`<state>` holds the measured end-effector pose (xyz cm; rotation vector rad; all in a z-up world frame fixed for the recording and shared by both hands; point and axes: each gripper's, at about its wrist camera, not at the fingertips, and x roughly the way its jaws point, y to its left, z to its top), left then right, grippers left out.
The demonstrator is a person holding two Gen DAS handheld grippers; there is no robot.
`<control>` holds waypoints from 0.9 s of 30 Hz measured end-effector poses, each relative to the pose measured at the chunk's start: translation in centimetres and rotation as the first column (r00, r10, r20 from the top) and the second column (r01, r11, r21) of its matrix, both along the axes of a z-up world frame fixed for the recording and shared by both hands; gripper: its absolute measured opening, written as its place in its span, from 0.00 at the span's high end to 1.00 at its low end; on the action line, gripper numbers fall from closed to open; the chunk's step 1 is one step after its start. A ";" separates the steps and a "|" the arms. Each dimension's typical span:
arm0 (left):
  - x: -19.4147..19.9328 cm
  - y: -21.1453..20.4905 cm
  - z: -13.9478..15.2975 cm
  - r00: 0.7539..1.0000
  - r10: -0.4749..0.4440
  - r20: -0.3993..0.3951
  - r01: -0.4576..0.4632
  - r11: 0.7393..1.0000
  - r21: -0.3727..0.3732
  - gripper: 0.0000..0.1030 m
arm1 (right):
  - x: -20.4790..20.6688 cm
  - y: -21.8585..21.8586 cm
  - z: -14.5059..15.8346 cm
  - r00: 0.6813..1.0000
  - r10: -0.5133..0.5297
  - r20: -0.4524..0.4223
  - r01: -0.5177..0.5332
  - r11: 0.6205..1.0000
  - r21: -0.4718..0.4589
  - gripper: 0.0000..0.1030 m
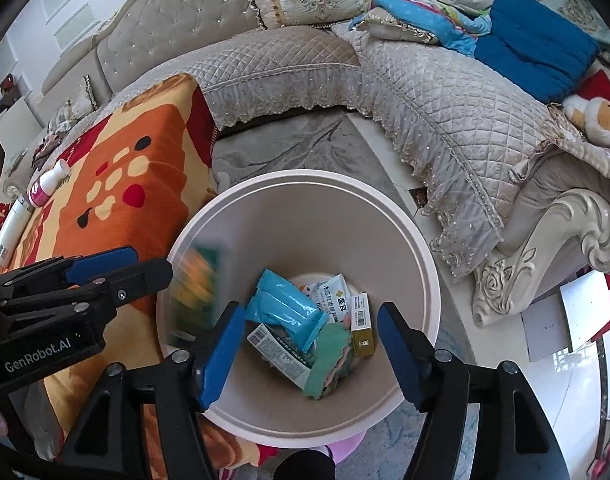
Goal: Collect trash
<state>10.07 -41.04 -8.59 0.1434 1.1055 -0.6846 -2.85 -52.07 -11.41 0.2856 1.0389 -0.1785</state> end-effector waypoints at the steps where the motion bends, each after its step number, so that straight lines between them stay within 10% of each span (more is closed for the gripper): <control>1: 0.0 0.2 0.1 1.000 0.001 0.002 -0.001 1.000 -0.001 0.56 | -0.1 0.0 0.0 1.000 -0.001 0.002 0.001 1.000 0.004 0.35; 27: -5.2 8.0 4.5 0.965 0.113 0.238 -0.107 0.993 -0.041 0.56 | -5.2 5.3 5.0 0.969 -0.117 0.218 0.131 0.990 -0.050 0.26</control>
